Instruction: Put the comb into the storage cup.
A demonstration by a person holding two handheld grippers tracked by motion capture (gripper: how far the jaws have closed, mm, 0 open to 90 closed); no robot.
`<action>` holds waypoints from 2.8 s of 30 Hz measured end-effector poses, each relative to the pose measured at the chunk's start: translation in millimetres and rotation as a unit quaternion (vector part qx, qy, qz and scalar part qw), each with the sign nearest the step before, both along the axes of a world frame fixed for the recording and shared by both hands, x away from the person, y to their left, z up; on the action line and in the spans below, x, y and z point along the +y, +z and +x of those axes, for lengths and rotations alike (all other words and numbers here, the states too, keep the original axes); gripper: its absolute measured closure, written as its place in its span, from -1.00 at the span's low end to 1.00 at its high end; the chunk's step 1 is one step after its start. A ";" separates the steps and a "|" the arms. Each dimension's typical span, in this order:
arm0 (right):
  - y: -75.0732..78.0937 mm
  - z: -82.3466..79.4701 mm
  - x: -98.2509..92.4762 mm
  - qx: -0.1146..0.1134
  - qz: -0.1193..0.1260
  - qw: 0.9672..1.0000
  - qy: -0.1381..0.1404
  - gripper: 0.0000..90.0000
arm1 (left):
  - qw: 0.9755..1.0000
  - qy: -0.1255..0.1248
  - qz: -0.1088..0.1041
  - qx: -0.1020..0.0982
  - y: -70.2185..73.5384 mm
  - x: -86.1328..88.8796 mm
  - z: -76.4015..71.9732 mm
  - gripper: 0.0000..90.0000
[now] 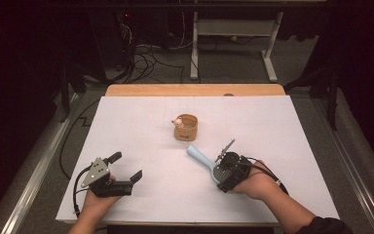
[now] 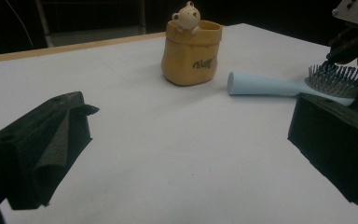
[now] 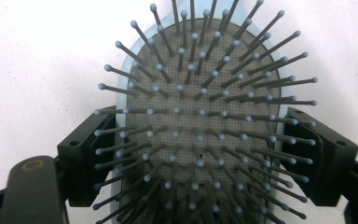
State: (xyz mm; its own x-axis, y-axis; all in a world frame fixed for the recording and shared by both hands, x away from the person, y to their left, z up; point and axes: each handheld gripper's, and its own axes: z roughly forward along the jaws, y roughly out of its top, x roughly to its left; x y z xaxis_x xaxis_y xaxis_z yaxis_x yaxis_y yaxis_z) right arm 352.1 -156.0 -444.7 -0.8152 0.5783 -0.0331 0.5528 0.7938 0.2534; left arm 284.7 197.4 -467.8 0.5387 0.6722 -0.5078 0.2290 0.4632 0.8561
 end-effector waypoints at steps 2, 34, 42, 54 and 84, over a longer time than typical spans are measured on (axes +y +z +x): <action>0.2 0.0 0.0 0.000 0.000 1.000 -0.001 -0.56 | 1.000 0.001 -0.001 0.000 0.5 0.4 0.0 -1.00; 7.2 2.6 -6.3 0.012 0.023 0.999 -0.027 -0.54 | 1.000 0.000 0.010 -0.013 -1.1 -0.5 -0.1 -0.99; 17.2 0.3 -9.6 0.007 0.030 0.999 -0.019 -0.54 | 1.000 0.000 0.012 -0.017 -1.7 -1.4 -0.7 -0.99; 31.6 -3.1 -7.8 0.001 0.033 0.999 -0.007 -0.54 | 1.000 -0.001 0.014 -0.015 -1.9 -3.2 -1.7 -0.99; 53.7 -3.4 17.5 -0.001 0.044 0.998 0.039 -0.54 | 0.997 0.050 0.010 -0.060 35.7 -16.4 27.4 -0.98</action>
